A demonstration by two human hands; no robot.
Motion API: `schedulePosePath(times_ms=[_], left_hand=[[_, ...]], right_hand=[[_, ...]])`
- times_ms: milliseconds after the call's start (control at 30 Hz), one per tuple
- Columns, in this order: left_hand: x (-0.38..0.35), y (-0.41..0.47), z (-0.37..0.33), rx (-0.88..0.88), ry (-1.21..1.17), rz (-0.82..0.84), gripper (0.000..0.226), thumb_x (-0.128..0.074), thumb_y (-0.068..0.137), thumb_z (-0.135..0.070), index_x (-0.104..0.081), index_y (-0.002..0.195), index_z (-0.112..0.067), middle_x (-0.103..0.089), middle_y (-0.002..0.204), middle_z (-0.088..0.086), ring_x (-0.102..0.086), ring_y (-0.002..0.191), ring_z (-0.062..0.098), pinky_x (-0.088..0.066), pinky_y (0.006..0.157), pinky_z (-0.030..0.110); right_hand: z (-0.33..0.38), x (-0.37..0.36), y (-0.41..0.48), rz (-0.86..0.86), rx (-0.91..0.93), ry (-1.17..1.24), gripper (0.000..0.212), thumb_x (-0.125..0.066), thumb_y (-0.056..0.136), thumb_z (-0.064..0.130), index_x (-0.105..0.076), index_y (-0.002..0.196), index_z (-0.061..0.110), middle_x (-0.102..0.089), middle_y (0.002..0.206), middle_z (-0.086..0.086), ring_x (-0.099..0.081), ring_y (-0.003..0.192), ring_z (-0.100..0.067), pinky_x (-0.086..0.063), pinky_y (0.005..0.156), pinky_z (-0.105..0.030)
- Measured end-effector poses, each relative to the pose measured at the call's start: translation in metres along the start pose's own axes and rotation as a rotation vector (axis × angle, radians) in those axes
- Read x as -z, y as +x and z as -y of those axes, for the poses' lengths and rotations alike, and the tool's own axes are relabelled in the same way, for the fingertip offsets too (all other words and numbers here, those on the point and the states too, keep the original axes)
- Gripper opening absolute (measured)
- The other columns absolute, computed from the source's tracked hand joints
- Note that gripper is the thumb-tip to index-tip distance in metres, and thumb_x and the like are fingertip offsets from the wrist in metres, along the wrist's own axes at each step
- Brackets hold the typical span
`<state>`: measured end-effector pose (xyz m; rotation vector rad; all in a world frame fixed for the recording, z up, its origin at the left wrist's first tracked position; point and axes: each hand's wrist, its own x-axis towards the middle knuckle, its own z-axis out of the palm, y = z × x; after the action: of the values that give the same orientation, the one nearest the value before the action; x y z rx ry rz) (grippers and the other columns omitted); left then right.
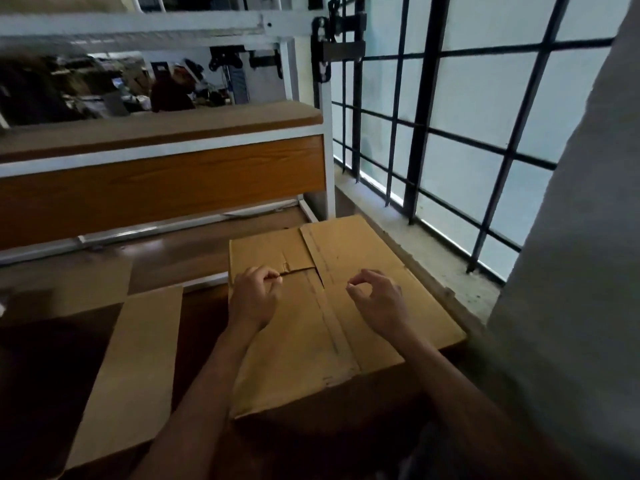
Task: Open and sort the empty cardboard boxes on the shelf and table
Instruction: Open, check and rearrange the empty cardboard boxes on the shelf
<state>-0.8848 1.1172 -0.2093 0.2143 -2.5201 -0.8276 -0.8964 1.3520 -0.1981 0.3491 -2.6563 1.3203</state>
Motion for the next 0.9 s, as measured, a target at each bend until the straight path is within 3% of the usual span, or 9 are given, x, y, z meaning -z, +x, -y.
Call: schedulePosePath(times_ms=[133,233,333,433,533,633,733,800,900], left_hand=[[-0.020,0.056,0.025,0.060,0.180,0.121,0.027,-0.057,0.090,-0.037,-0.064,0.112,-0.024,-0.061,0.119,0.002,-0.053,0.113,0.025,-0.045,0.088,0.037],[-0.028,0.089,0.048,0.125,0.266,0.146,0.039,-0.054,0.089,-0.042,-0.060,0.122,-0.022,-0.057,0.129,0.006,-0.050,0.120,0.028,-0.043,0.098,0.043],[-0.033,0.107,0.068,0.286,0.281,0.226,0.057,-0.046,0.093,-0.052,-0.042,0.141,-0.020,-0.033,0.151,0.007,-0.028,0.140,0.029,-0.033,0.108,0.053],[-0.036,0.117,0.070,0.444,0.223,0.210,0.080,-0.047,0.091,-0.060,-0.020,0.153,-0.017,-0.019,0.159,0.012,-0.025,0.143,0.037,-0.034,0.108,0.052],[-0.039,0.119,0.068,0.545,0.189,0.157,0.096,-0.052,0.088,-0.063,-0.004,0.155,-0.013,-0.029,0.154,0.018,-0.040,0.134,0.040,-0.042,0.099,0.048],[-0.039,0.122,0.074,0.572,0.114,0.128,0.105,-0.059,0.085,-0.062,0.002,0.155,-0.013,-0.032,0.153,0.021,-0.042,0.133,0.040,-0.042,0.099,0.048],[-0.034,0.123,0.085,0.682,-0.062,0.159,0.108,-0.066,0.084,-0.056,0.002,0.156,-0.012,-0.028,0.157,0.018,-0.035,0.139,0.037,-0.036,0.107,0.047],[-0.031,0.122,0.093,0.786,-0.301,0.181,0.108,-0.073,0.078,-0.053,-0.010,0.155,-0.012,-0.034,0.154,0.015,-0.039,0.136,0.036,-0.037,0.108,0.047],[-0.022,0.118,0.094,0.835,-0.463,0.176,0.102,-0.080,0.068,-0.053,-0.032,0.148,-0.013,-0.049,0.143,0.012,-0.051,0.123,0.034,-0.044,0.103,0.048]], right_hand=[[-0.002,-0.024,0.062,0.039,0.024,-0.095,0.023,-0.062,0.092,0.031,-0.068,0.111,0.019,-0.055,0.137,-0.003,-0.050,0.125,-0.021,-0.036,0.093,-0.027],[-0.014,-0.040,0.102,0.117,-0.007,-0.359,0.041,-0.057,0.092,0.044,-0.058,0.128,0.025,-0.037,0.152,-0.010,-0.032,0.141,-0.032,-0.033,0.110,-0.049],[-0.041,-0.041,0.137,0.080,-0.134,-0.630,0.065,-0.046,0.087,0.067,-0.044,0.137,0.027,-0.037,0.149,-0.014,-0.033,0.138,-0.037,-0.031,0.108,-0.062],[-0.060,-0.036,0.164,0.072,-0.307,-0.552,0.084,-0.042,0.081,0.078,-0.033,0.145,0.025,-0.042,0.145,-0.015,-0.043,0.128,-0.037,-0.036,0.103,-0.060],[-0.065,-0.038,0.174,0.029,-0.342,-0.522,0.093,-0.041,0.077,0.082,-0.028,0.147,0.023,-0.049,0.135,-0.015,-0.053,0.115,-0.036,-0.046,0.096,-0.055],[-0.067,-0.041,0.172,-0.025,-0.321,-0.511,0.094,-0.041,0.077,0.083,-0.030,0.146,0.021,-0.053,0.129,-0.014,-0.056,0.110,-0.034,-0.049,0.092,-0.050],[-0.065,-0.035,0.175,-0.056,-0.402,-0.497,0.085,-0.048,0.078,0.080,-0.046,0.132,0.014,-0.063,0.115,-0.010,-0.062,0.098,-0.029,-0.048,0.080,-0.039],[-0.063,-0.030,0.181,-0.058,-0.474,-0.406,0.074,-0.052,0.077,0.078,-0.060,0.103,0.009,-0.068,0.093,-0.007,-0.064,0.078,-0.023,-0.051,0.071,-0.034],[-0.061,-0.021,0.183,-0.009,-0.494,-0.235,0.060,-0.060,0.078,0.072,-0.060,0.077,0.012,-0.065,0.076,-0.005,-0.058,0.064,-0.017,-0.046,0.060,-0.029]])
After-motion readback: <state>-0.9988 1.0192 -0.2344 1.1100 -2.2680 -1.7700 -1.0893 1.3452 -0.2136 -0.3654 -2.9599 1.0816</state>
